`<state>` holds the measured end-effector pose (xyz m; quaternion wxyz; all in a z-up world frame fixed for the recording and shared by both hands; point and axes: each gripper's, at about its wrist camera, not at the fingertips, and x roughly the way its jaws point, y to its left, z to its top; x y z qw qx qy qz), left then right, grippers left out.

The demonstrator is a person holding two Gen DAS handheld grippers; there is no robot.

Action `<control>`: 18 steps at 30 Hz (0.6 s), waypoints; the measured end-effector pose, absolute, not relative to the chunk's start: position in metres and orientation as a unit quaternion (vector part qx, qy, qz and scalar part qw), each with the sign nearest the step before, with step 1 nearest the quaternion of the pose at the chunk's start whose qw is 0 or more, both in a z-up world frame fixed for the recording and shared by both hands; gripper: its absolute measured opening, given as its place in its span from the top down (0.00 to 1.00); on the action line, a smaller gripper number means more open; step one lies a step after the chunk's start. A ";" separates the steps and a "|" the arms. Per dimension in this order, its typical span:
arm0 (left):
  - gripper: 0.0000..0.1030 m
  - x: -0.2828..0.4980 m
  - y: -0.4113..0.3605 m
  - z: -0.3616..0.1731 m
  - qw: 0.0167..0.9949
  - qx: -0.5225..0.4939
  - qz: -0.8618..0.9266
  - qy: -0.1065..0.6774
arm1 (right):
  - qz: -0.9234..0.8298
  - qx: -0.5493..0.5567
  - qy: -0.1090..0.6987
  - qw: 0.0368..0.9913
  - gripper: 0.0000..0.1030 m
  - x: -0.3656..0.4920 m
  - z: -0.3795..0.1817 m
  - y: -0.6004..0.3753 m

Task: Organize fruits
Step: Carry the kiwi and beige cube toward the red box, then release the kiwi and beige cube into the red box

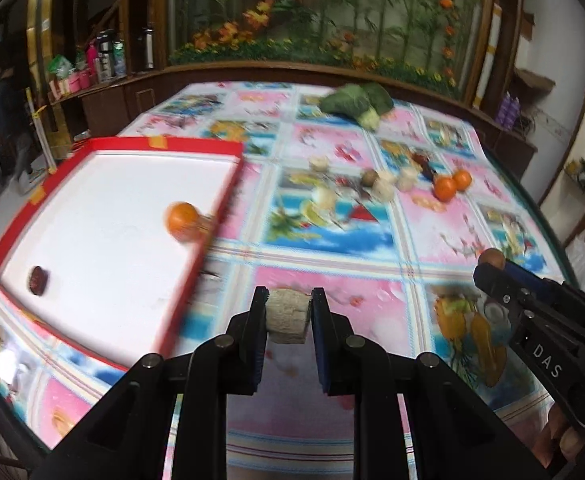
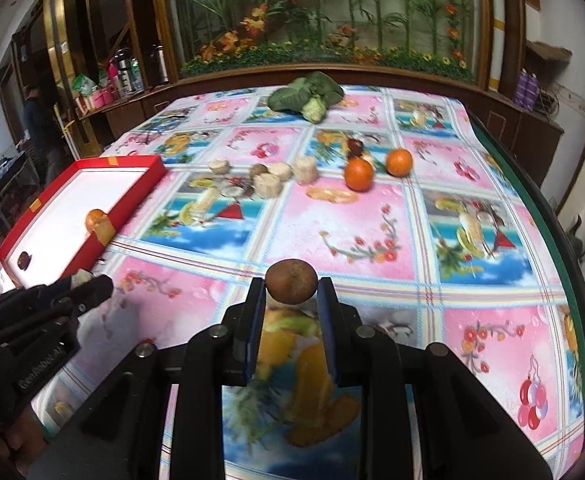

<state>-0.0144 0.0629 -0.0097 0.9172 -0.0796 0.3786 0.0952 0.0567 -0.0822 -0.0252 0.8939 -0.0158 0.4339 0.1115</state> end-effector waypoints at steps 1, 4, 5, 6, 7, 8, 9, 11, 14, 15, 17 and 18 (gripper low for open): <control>0.81 -0.018 0.073 -0.005 0.919 -0.085 0.104 0.372 | 0.118 -0.018 0.431 0.894 0.73 0.058 -0.022 -0.077; 0.81 -0.025 0.101 0.004 0.920 -0.093 0.138 0.355 | 0.136 -0.027 0.423 0.895 0.73 0.065 -0.013 -0.060; 0.82 -0.026 0.110 0.006 0.919 -0.096 0.149 0.353 | 0.145 -0.028 0.421 0.895 0.73 0.066 -0.010 -0.053; 0.82 -0.026 0.121 0.006 0.916 -0.100 0.160 0.353 | 0.155 -0.032 0.418 0.895 0.73 0.069 -0.007 -0.044; 0.82 -0.024 0.133 0.006 0.913 -0.103 0.174 0.354 | 0.163 -0.035 0.416 0.894 0.73 0.071 -0.005 -0.036; 0.82 -0.022 0.144 0.005 0.910 -0.105 0.186 0.355 | 0.175 -0.036 0.415 0.892 0.73 0.075 -0.004 -0.026; 0.82 -0.020 0.153 0.004 0.907 -0.106 0.197 0.358 | 0.188 -0.036 0.415 0.889 0.73 0.079 -0.003 -0.016; 0.82 -0.016 0.172 -0.001 0.900 -0.109 0.216 0.364 | 0.210 -0.040 0.414 0.885 0.72 0.087 -0.003 0.006; 0.82 -0.010 0.194 -0.010 0.889 -0.118 0.233 0.377 | 0.249 -0.035 0.416 0.874 0.72 0.101 -0.004 0.042; 0.82 -0.010 0.198 -0.012 0.886 -0.121 0.235 0.380 | 0.255 -0.034 0.418 0.871 0.72 0.105 -0.005 0.051; 0.82 -0.007 0.207 -0.017 0.881 -0.122 0.241 0.388 | 0.273 -0.035 0.419 0.865 0.72 0.117 -0.008 0.073; 0.82 -0.006 0.209 -0.018 0.880 -0.122 0.242 0.390 | 0.279 -0.040 0.420 0.863 0.72 0.123 -0.010 0.086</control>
